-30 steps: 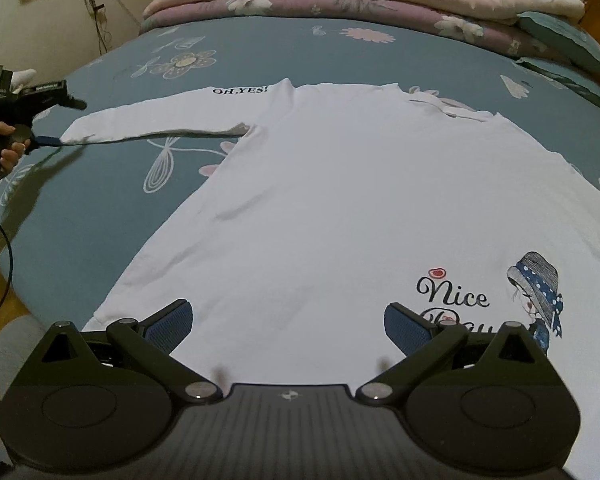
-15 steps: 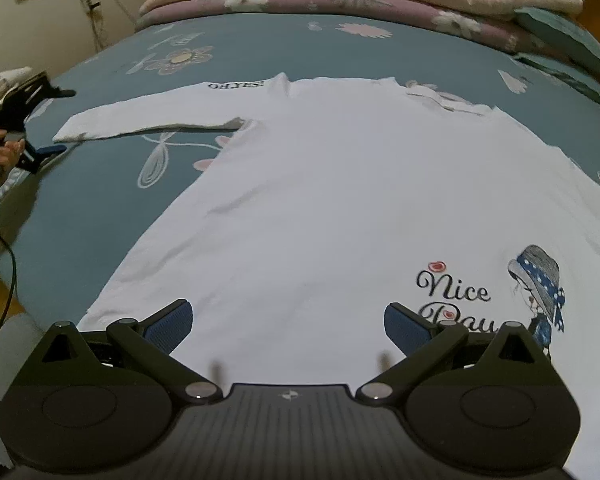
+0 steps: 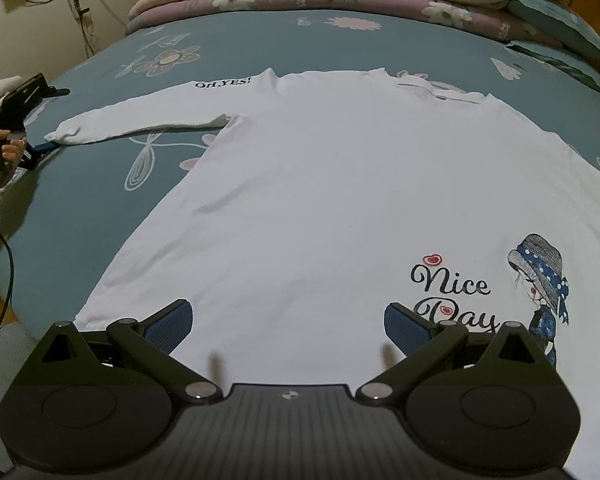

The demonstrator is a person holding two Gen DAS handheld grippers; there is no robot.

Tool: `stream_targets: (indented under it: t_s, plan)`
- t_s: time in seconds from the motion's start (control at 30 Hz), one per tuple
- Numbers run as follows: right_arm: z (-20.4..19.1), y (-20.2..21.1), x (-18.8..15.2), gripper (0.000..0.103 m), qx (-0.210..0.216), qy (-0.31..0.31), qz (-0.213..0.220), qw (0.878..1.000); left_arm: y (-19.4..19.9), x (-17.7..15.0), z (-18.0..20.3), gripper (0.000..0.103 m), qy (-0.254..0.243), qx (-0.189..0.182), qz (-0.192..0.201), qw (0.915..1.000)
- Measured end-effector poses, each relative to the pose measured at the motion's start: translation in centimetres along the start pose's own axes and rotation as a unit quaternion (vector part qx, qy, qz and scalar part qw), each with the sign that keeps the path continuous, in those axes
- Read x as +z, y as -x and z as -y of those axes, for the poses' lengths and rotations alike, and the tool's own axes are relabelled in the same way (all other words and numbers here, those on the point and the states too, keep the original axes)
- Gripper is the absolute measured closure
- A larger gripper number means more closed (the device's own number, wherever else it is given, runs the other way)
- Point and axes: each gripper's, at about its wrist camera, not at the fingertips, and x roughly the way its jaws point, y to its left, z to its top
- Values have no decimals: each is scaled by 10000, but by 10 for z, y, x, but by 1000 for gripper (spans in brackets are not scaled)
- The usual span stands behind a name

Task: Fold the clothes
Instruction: 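Lower the left gripper onto the 'OH,YES!' sleeve cuff and close it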

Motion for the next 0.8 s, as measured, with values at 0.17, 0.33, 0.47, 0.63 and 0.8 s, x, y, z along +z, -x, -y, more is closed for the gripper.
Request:
stream_targets:
  t_s: [0.17,0.33,0.47,0.63,0.8]
  plan:
    - [0,0,-1,0,-2,17,4,10000,-1,-2,1,4,-1,-5,12,10000]
    - [2,-2,-1,0,25,-34,-17,10000,3,-27,9,4,-417,-262,-325,9983]
    - [0,-5,-2,0,49,-27,-64,10000,-7,-20,10,4,-373,-267,-246,9986]
    - [1,-2,-4,0,-16,18,-41,10000,-14,-11,11,18,-169,-69,-26,9998]
    - [13,-3,-4,0,-34,-233,-56,9997,-6,-15,6,74,-573,376,-29,9976]
